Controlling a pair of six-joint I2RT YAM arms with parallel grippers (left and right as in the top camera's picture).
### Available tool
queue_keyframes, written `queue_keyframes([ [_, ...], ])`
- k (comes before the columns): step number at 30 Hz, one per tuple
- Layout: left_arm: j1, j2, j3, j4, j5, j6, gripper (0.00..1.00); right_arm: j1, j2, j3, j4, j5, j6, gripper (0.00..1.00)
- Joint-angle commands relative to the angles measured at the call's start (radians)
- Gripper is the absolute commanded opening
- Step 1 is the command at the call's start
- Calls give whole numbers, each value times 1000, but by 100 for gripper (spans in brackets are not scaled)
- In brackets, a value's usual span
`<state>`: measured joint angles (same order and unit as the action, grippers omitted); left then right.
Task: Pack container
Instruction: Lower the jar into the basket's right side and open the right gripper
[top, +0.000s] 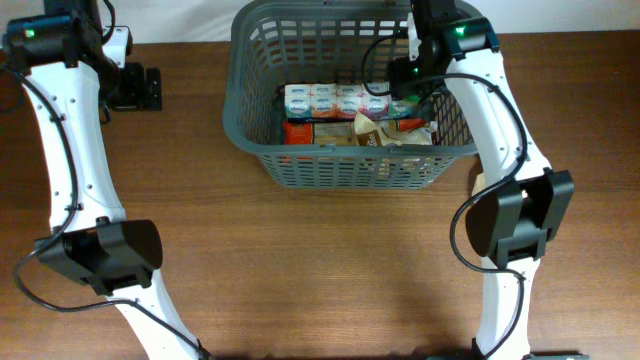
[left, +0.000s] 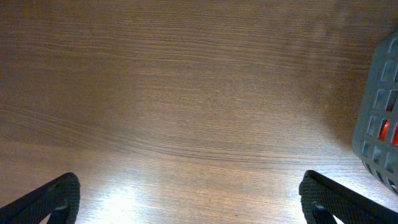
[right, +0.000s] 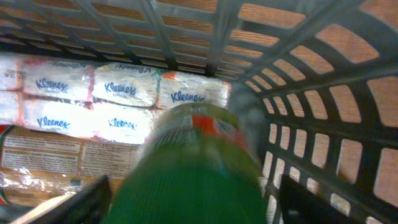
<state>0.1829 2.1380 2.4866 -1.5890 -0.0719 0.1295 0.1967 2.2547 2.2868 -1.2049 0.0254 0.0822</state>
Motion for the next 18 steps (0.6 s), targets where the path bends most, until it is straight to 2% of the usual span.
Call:
queue_keyframes([
  [1, 6, 5, -5, 2, -4, -13, 99, -3, -89, 77, -13, 14, 11, 95],
  [2, 6, 5, -5, 2, -4, -13, 99, -3, -110, 101, -14, 14, 11, 98],
  [4, 6, 5, -5, 2, -4, -13, 99, -3, -168, 177, -36, 24, 11, 98],
  [8, 6, 5, -5, 2, -4, -12, 99, -11, -272, 273, -100, 238, 11, 98],
  [10, 6, 5, -5, 2, -4, -13, 99, -41, -318, 288, -105, 263, 14, 99],
  [15, 6, 5, -5, 2, -4, -12, 99, -278, -426, 289, -106, 208, 115, 99],
  [18, 6, 5, -5, 2, -4, -12, 99, -503, -408, 269, -126, 73, 119, 99],
])
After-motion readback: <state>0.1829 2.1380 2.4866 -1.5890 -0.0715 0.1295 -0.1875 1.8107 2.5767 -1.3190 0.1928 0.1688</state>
